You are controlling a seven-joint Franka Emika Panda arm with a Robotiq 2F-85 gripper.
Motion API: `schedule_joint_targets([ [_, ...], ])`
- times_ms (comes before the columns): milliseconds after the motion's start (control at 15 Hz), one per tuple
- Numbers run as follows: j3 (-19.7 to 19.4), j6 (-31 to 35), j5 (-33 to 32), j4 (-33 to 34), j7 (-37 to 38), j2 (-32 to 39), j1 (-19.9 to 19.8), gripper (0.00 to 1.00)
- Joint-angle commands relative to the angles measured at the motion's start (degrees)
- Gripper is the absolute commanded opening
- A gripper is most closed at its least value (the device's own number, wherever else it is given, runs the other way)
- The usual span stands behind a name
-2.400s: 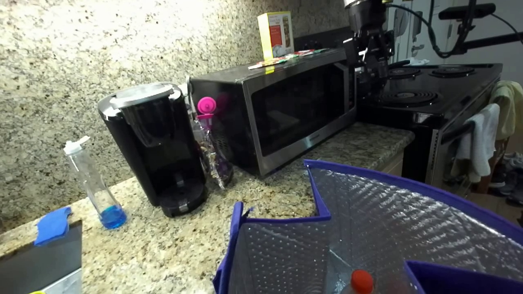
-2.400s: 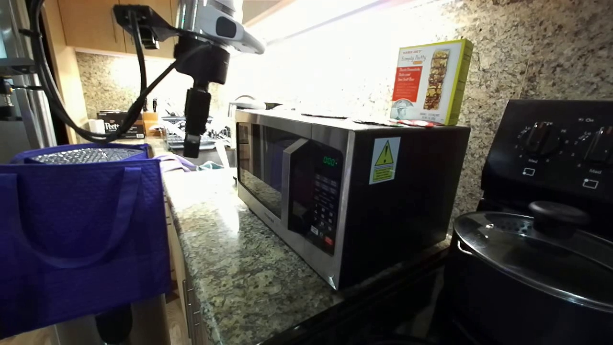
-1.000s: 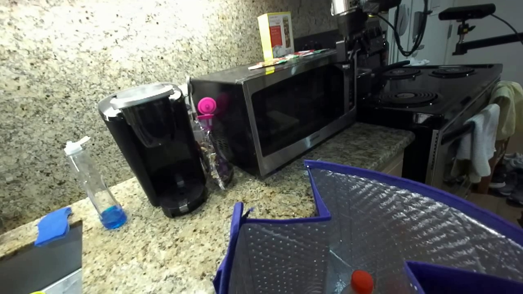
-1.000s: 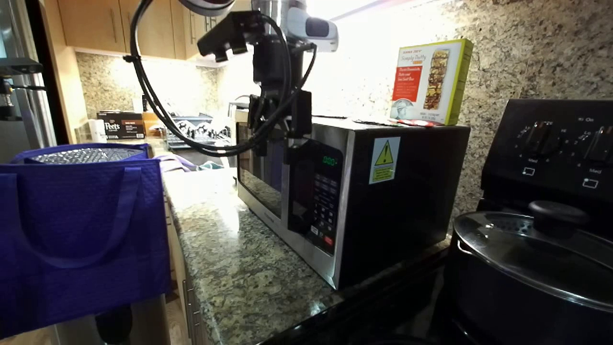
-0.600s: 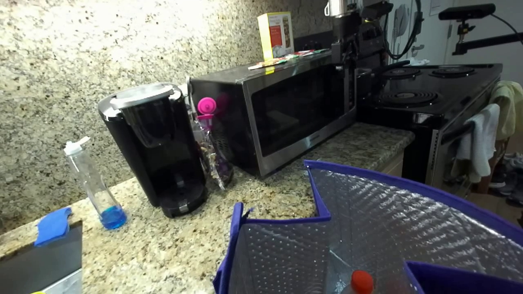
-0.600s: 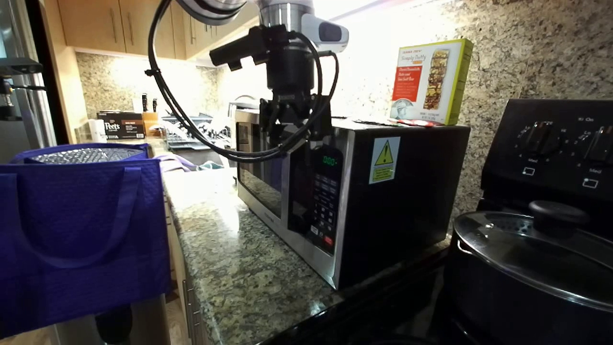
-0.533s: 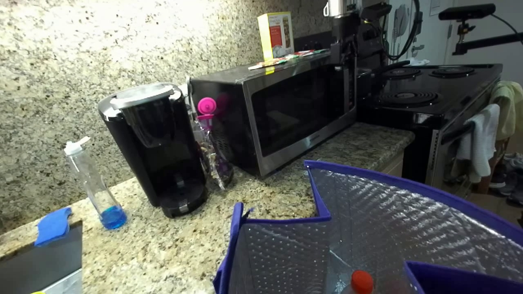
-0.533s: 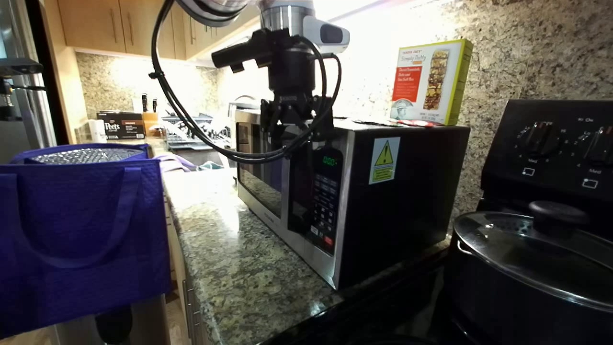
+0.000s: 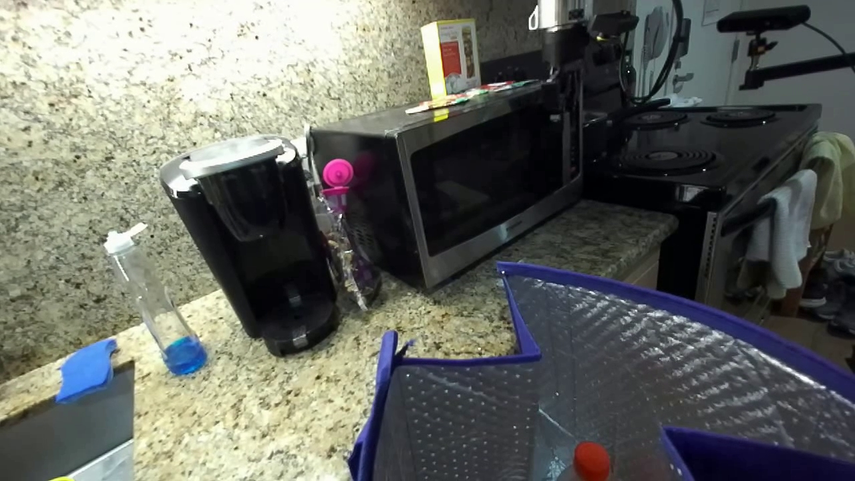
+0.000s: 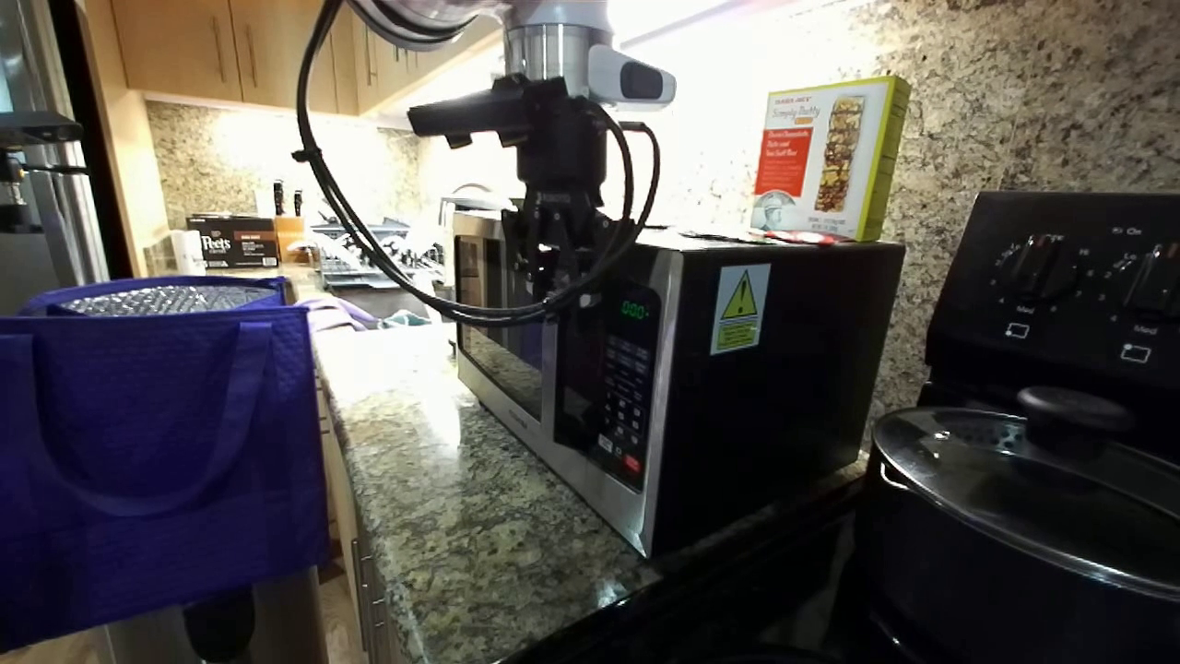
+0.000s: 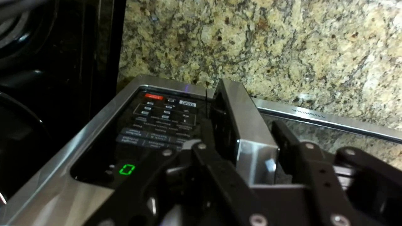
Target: Open the microwave door
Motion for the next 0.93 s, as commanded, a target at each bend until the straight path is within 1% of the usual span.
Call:
schedule_joint_targets([
  [0, 1.14, 3.23, 3.17, -1.56, -3.27, -0.08, -1.27, 0.2],
  [133, 0.97, 2.91, 3.8, -4.3, -0.98, -2.04, -1.06, 0.09],
  [200, 0.89, 2.19, 3.92, -6.2, 0.38, -3.64, -0.92, 0.14],
  [267, 0.83, 2.32, 3.43, -7.45, 1.43, -4.65, -0.68, 0.14],
  [400, 0.61, 3.89, 1.41, -12.0, 5.69, -8.47, 0.16, 0.14],
  [467, 0.62, 5.46, 1.6, -15.33, 7.97, -11.23, 0.42, 0.14],
  [600, 0.73, 8.11, 2.03, -19.21, 12.84, -14.39, 0.88, 0.14],
  [867, 1.59, 8.04, 2.49, -29.72, 20.86, -24.59, 1.3, 0.14],
])
